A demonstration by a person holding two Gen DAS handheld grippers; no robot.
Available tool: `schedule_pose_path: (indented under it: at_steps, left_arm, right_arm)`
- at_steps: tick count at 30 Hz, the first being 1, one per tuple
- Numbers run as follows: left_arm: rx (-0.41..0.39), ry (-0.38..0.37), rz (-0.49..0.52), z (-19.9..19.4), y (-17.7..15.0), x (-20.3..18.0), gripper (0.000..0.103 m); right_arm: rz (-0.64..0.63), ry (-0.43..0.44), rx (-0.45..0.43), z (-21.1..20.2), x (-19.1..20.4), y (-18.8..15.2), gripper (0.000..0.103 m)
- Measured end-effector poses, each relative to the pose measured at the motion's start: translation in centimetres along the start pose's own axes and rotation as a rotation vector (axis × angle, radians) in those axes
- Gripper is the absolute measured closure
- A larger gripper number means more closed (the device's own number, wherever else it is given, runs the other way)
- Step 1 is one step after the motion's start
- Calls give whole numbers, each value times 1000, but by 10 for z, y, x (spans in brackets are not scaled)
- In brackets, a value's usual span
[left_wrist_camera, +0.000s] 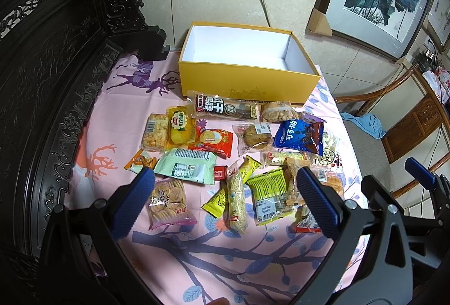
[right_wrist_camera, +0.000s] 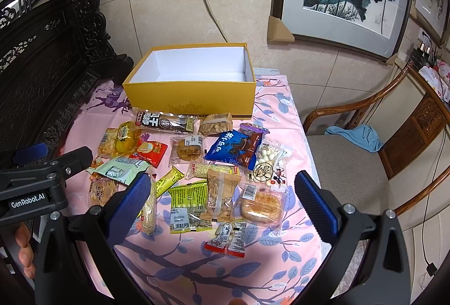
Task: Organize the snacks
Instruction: 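Grasp the clear rice-grain bag with left tool while right tool grasps the printed wrapper pack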
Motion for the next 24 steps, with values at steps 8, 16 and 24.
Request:
schedule_pose_path:
  at_steps: [8,16,24]
  left_arm:
    - [13,-1,2,3,-7,1,2]
    - [80,55,4,46,-44,18,2]
    - [161,88,68,111,-85,3,2]
  right_arm:
    - [9,0,15,5,-2,-7,1]
    - [42,-30,103,46,-27,-41,1]
    - [63,-46,227,99,-43,-93,1]
Point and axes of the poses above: each gripper's, at about its wrist camera, not at the fingertips, and z roughly the way its jaws point, x to its left, y to its top, the point moved 10 cm from there along z, roughly the way its jaws point, and after that the axes turned 2 degrees about -x, right-handed, at the moved point
